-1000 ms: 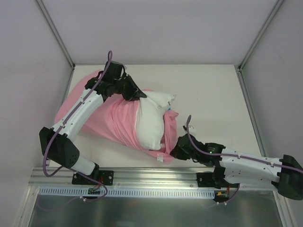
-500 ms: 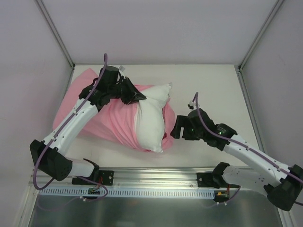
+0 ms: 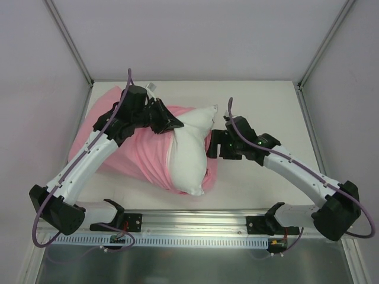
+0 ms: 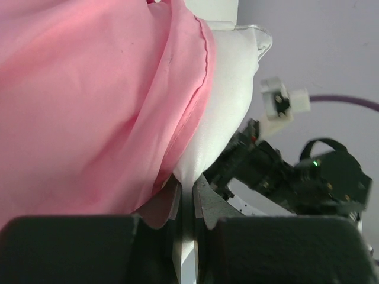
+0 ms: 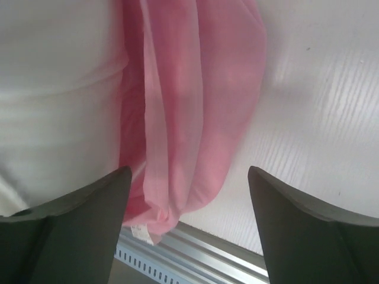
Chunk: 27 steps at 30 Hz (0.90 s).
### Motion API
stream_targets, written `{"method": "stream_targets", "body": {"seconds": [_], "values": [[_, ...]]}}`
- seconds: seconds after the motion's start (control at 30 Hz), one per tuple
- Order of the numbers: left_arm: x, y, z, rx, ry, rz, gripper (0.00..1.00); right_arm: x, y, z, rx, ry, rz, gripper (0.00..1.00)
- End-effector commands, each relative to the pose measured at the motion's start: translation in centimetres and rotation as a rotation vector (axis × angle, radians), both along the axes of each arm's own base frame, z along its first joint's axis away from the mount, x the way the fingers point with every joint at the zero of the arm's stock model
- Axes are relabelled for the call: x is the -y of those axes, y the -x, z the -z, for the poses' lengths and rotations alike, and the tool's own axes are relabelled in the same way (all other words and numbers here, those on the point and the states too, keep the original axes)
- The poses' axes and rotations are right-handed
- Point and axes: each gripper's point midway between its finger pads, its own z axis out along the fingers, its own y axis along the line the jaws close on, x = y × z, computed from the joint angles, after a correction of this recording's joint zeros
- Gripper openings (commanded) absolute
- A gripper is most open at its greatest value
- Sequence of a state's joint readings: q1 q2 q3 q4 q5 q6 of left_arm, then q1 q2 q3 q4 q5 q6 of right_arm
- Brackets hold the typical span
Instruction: Remove the pillowcase from the pillow
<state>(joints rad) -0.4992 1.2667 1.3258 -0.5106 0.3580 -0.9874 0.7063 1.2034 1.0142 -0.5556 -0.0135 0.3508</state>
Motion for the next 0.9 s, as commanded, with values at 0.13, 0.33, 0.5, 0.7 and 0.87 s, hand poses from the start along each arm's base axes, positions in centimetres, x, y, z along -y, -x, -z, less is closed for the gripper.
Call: {"method": "stream_targets", "body": {"seconds": [0.13, 0.33, 0.5, 0.7, 0.87], "values": [[1.1, 2.7, -5.2, 0.11, 0.14, 0.064, 0.0, -3.0, -4.5, 0.9, -0.023, -0.07, -0.006, 0.34], [0.6, 4.8, -6.5, 0.138, 0.176, 0.071, 0.0, 0.1, -8.2, 1.5, -0.05, -0.353, 0.228, 0.01], [0.6, 5.4, -9.2, 0.182, 0.218, 0.077, 0.0, -1.1, -10.1, 1.8, -0.082, -0.491, 0.271, 0.01], [2.1, 6.0, -11.6, 0.237, 0.231, 0.126, 0.0, -4.6, -10.5, 5.9, -0.198, -0.457, 0.239, 0.01], [2.2, 5.7, -13.7, 0.284, 0.246, 0.129, 0.0, -5.5, -9.5, 8.0, -0.245, -0.414, 0.199, 0.01]]}}
